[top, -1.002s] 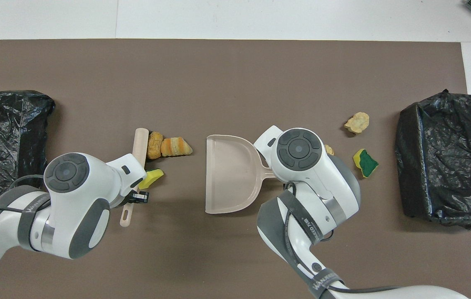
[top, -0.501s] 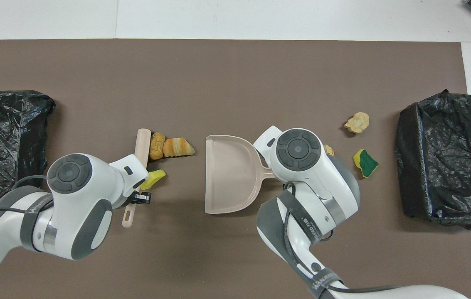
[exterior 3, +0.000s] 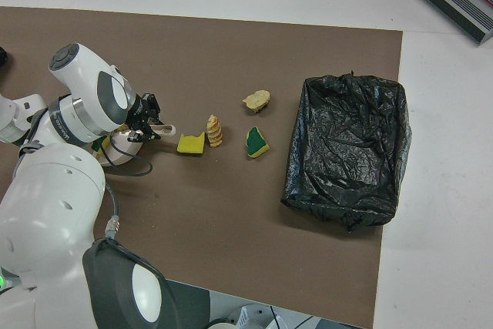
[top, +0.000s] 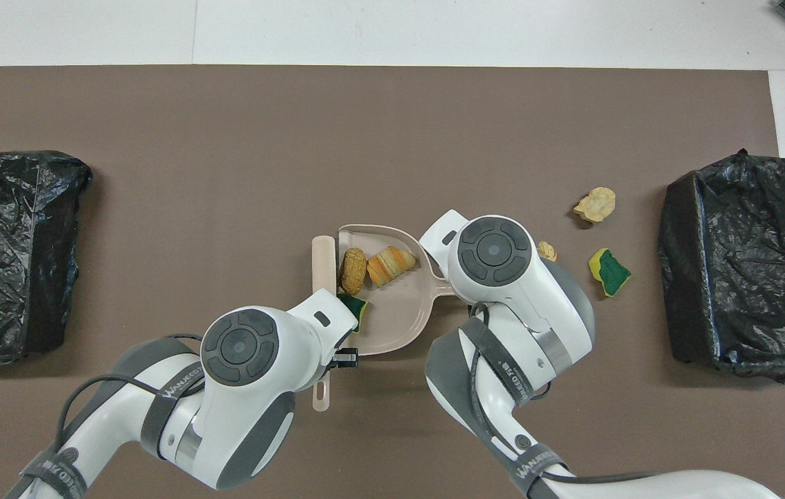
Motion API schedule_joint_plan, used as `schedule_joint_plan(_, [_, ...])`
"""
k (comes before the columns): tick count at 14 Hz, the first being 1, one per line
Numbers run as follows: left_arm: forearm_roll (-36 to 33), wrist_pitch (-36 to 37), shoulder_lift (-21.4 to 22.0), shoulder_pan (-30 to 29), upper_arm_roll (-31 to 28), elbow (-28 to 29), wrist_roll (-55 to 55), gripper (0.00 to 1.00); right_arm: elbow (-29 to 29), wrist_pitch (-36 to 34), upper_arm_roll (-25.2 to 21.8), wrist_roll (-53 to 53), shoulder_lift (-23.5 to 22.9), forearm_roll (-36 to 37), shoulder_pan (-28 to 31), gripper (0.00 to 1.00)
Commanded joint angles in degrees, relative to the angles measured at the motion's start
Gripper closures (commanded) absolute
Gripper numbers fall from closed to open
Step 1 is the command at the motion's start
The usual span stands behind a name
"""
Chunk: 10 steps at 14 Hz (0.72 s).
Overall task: Sweep and dump trash in bin
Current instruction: 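Sweep the tan trash into the dustpan with the left gripper's brush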
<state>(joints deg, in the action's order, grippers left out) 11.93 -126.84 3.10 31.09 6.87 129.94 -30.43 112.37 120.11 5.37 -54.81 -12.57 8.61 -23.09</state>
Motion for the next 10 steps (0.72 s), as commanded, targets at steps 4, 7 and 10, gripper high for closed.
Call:
schedule_joint_plan(4, [3.36, 11.06, 2.26, -8.31, -0.98, -9.17, -9.64, 1.0, -0.66, -0.13, 0.17, -1.78, 0.17, 1.06, 1.2, 1.0])
schedule_joint_plan(7, [3.27, 15.39, 4.71, -11.3, -1.07, -5.68, -7.12, 1.0, -4.43, -5.4, 0.26, -1.96, 0.62, 0.36, 1.56, 1.0])
schedule_joint_plan(10, [2.57, 15.39, 4.64, -14.99, -1.33, -5.4, -0.62, 1.0, -6.2, -6.9, 0.26, -3.71, 2.02, -0.08, 3.49, 1.0])
